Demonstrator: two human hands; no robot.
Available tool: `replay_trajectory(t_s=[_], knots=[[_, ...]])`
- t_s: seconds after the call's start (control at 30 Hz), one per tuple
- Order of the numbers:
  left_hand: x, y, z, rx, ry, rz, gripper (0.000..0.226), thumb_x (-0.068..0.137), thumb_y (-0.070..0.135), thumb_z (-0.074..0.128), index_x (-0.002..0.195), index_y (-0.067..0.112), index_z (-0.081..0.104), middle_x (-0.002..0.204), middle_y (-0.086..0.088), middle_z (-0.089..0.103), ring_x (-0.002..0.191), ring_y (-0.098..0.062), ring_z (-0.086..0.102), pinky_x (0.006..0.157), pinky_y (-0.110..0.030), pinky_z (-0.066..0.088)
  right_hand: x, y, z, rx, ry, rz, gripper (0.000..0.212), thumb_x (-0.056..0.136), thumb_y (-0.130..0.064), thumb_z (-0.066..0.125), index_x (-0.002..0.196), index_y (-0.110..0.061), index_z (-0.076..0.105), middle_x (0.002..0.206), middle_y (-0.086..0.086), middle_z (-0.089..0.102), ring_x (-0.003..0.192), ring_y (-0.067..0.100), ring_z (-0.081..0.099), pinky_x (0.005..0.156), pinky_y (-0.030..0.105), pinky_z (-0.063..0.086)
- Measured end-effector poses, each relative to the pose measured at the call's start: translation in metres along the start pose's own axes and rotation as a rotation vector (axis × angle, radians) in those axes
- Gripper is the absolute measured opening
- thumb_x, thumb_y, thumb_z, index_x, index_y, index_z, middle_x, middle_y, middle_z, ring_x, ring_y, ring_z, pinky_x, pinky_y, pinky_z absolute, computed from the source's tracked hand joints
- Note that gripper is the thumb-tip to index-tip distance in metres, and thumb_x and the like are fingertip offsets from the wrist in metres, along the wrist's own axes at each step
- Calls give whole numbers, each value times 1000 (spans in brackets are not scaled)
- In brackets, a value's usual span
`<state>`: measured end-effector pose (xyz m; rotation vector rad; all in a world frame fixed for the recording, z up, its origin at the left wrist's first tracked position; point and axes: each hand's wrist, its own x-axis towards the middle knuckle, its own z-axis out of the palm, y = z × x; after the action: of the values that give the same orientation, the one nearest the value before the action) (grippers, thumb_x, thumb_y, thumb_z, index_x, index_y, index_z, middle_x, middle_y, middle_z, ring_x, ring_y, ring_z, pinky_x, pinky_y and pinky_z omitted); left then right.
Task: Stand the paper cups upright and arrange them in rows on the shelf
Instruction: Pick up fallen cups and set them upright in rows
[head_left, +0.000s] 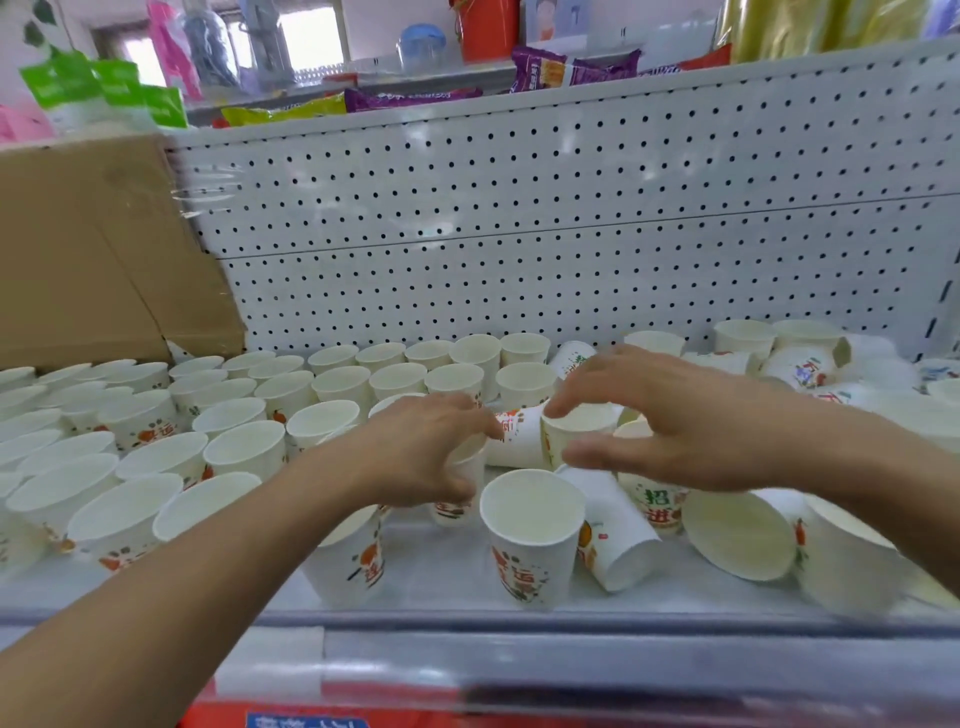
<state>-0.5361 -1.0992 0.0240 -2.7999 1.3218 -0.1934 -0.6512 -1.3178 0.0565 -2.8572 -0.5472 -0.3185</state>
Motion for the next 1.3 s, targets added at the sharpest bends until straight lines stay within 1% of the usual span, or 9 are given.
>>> replay_trajectory(t_s=[0.13, 0.33, 0.47, 0.6, 0.73, 0.87, 0.93, 1.1, 1.3], knots=[[-8, -8, -2, -20, 7, -67, 62, 83, 42, 68, 139, 38, 42, 139, 14, 45, 126, -9, 42, 102, -27, 34, -17, -18, 23, 13, -9, -153, 60, 75, -70, 59, 128, -46, 48, 126, -28, 45, 122, -2, 37, 102, 26, 34], [-42, 10, -12, -416, 352, -81, 39, 94, 45, 50, 132, 36, 53, 130, 26, 50, 120, 8, 43, 92, -10, 32, 6, -35, 64, 48, 117, -196, 34, 86, -35, 65, 120, -30, 63, 120, -7, 56, 111, 12, 44, 90, 41, 45], [-51, 21, -3, -511, 348, -20, 46, 93, 61, 37, 130, 38, 54, 125, 26, 56, 119, 8, 47, 98, -14, 36, 24, -47, 76, 79, 150, -176, 37, 88, -31, 61, 124, -29, 60, 130, -7, 50, 124, 15, 37, 95, 43, 44], [-43, 14, -16, -519, 348, -76, 40, 95, 49, 45, 128, 31, 58, 124, 22, 57, 115, 7, 48, 93, -11, 36, 2, -44, 69, 105, 448, 27, 31, 86, -40, 55, 113, -28, 62, 113, -9, 57, 112, 16, 50, 80, 37, 49], [-1, 15, -32, -445, 210, -75, 35, 92, 36, 61, 125, 23, 62, 120, 11, 63, 110, -3, 56, 95, -24, 42, -18, -46, 60, -174, 305, 302, 40, 94, -50, 43, 127, -26, 45, 117, -4, 51, 109, 18, 50, 77, 33, 44], [50, 12, -30, -252, -93, -46, 21, 81, 30, 74, 97, 18, 67, 96, 6, 65, 89, -17, 60, 80, -31, 47, -18, -56, 70, -331, 217, 341, 46, 95, -51, 40, 130, -22, 33, 121, 3, 49, 110, 24, 51, 68, 34, 36], [64, 10, -26, -165, -199, -54, 36, 74, 32, 79, 103, 14, 68, 101, 1, 69, 92, -21, 64, 85, -38, 53, -15, -55, 77, -350, 208, 371, 47, 95, -51, 40, 129, -21, 33, 120, 6, 50, 108, 27, 51, 67, 35, 33], [79, 14, -20, -73, -261, -38, 71, 67, 37, 85, 130, 21, 54, 120, 3, 61, 105, -19, 58, 93, -38, 50, -6, -53, 89, -320, 180, 418, 54, 91, -53, 44, 136, -26, 30, 123, 8, 50, 115, 28, 48, 71, 35, 35], [88, 17, -5, -63, -270, -4, 58, 60, 51, 84, 104, 29, 54, 101, 5, 62, 92, -19, 59, 78, -34, 50, -13, -56, 89, -252, 261, 439, 53, 83, -52, 48, 127, -27, 32, 113, 2, 50, 109, 24, 45, 75, 33, 35]])
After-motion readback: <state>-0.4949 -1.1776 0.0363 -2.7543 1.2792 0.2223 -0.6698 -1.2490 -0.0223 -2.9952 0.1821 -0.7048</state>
